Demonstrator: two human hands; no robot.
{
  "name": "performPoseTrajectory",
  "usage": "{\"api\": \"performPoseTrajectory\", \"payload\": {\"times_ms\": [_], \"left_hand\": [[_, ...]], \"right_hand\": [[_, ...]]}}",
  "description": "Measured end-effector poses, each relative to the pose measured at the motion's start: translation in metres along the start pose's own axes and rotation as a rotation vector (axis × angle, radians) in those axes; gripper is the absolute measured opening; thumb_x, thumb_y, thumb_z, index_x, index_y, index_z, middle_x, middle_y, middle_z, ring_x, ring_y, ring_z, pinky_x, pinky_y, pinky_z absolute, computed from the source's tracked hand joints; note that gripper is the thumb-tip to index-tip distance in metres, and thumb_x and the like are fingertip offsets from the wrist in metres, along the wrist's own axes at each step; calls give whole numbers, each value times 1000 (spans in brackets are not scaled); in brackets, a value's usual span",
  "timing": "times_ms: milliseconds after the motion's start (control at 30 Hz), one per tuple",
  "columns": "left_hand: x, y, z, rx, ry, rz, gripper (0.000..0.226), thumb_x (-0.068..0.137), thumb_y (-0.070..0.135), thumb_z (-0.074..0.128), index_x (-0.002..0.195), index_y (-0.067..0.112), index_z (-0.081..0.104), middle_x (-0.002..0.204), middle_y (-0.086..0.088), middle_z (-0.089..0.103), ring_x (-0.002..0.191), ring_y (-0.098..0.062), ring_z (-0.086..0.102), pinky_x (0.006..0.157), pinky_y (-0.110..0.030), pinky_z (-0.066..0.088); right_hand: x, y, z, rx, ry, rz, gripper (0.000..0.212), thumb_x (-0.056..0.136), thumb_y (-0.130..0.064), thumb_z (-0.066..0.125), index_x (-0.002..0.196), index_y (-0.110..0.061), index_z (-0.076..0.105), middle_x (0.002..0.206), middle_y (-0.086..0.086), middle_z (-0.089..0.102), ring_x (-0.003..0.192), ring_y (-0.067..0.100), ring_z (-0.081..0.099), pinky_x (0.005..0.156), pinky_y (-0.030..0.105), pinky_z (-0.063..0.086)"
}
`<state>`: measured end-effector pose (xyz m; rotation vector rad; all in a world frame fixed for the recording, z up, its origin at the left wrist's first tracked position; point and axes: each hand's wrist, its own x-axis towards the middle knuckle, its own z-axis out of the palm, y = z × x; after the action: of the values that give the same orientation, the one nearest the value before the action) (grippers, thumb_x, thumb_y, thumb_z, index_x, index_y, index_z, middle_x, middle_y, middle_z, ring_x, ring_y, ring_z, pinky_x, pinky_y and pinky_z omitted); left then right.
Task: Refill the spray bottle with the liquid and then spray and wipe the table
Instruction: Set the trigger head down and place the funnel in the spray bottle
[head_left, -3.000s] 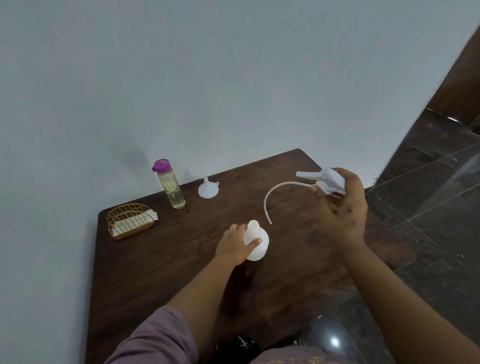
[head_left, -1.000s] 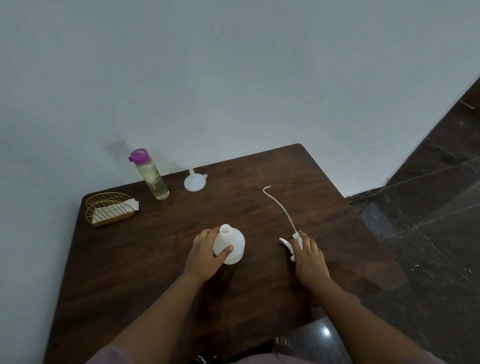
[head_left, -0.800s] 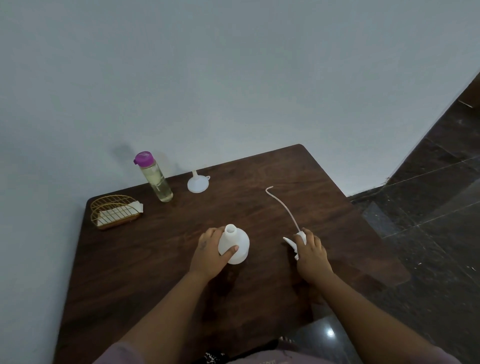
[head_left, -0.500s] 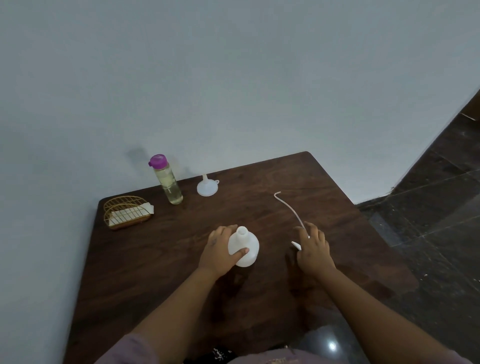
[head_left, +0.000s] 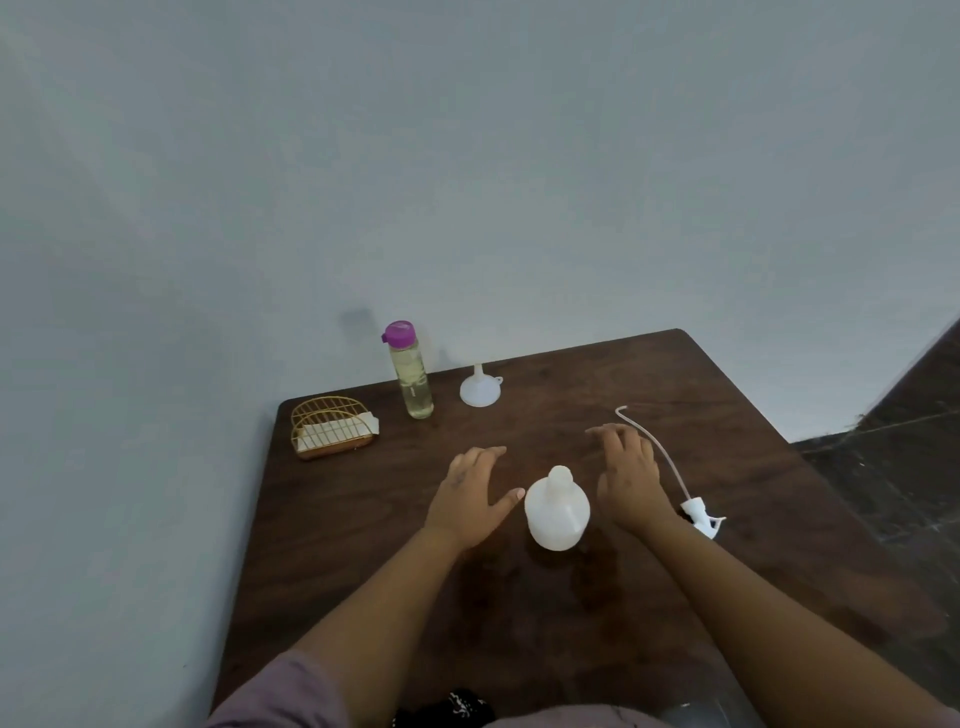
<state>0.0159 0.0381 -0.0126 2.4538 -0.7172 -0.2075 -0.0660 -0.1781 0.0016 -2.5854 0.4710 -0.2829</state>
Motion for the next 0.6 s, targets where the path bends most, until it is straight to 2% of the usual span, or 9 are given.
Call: {"api": "performPoseTrajectory", "payload": {"times_ms": [200, 333, 433, 533, 600], "left_hand": [[23, -13, -19, -34, 46, -127, 63, 91, 48, 59, 145, 27, 35, 144, 4, 43, 138, -17, 33, 108, -40, 41], [54, -21, -30, -12, 33, -201, 68, 90, 46, 63, 147, 26, 32, 145, 1, 42, 138, -19, 32, 110, -41, 39], [85, -25, -36, -9, 6, -270, 72, 89, 45, 64, 148, 25, 29, 150, -2, 38, 142, -23, 29, 113, -45, 36], [120, -29, -34, 5, -17, -316, 75, 89, 44, 66, 150, 21, 28, 150, -4, 38, 141, -25, 32, 113, -44, 34], [143, -33, -31, 23, -37, -329, 76, 88, 43, 67, 149, 18, 28, 148, -6, 40, 139, -27, 35, 112, -43, 35]], "right_hand": [[43, -19, -3, 164, -38, -17, 49, 83, 5, 48, 127, -16, 50, 133, 7, 46, 125, 26, 40, 103, 38, 38], [88, -22, -1, 185, -79, -74, 40, 78, 5, 50, 113, -11, 60, 112, 6, 57, 107, 24, 54, 91, 26, 39], [126, -23, 3, 202, -157, -58, 35, 78, 3, 50, 107, -12, 63, 106, 3, 59, 98, 18, 56, 86, 22, 38], [165, -26, 12, 297, -238, 45, 26, 84, -4, 51, 104, -17, 62, 102, -2, 61, 91, 14, 56, 80, 23, 41], [192, -28, 25, 445, -301, 206, 18, 88, -11, 53, 101, -19, 63, 101, -1, 64, 86, 13, 57, 73, 23, 44]]}}
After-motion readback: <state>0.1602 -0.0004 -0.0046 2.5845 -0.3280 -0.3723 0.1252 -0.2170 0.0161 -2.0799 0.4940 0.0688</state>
